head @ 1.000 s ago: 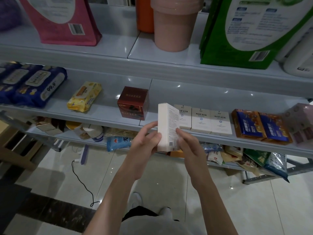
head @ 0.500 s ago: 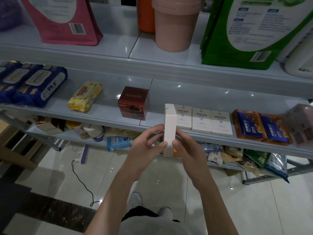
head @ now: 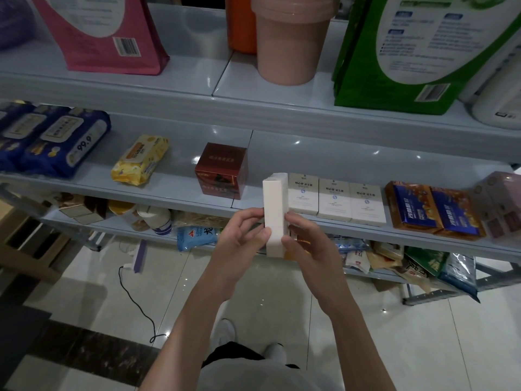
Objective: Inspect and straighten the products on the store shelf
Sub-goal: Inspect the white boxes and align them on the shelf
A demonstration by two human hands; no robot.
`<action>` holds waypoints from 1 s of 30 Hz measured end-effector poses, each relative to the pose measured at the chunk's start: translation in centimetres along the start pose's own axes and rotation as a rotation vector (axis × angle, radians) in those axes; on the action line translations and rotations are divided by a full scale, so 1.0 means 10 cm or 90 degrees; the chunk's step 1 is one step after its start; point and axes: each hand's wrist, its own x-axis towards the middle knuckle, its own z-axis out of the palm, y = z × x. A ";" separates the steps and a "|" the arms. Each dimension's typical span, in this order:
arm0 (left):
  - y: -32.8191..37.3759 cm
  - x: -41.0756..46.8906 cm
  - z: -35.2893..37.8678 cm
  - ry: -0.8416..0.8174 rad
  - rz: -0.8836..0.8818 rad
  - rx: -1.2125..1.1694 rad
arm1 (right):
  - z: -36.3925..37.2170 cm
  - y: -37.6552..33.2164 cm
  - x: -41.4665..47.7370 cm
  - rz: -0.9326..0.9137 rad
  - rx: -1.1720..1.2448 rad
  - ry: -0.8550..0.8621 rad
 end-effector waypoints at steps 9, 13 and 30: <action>0.08 -0.03 0.12 -0.030 0.035 0.037 | 0.02 -0.10 -0.02 0.014 0.034 -0.005; 0.06 -0.02 0.14 -0.032 0.028 0.067 | 0.02 -0.15 -0.02 0.044 0.082 0.013; 0.09 0.01 0.14 -0.015 -0.030 0.016 | 0.01 -0.11 -0.02 0.030 0.042 0.027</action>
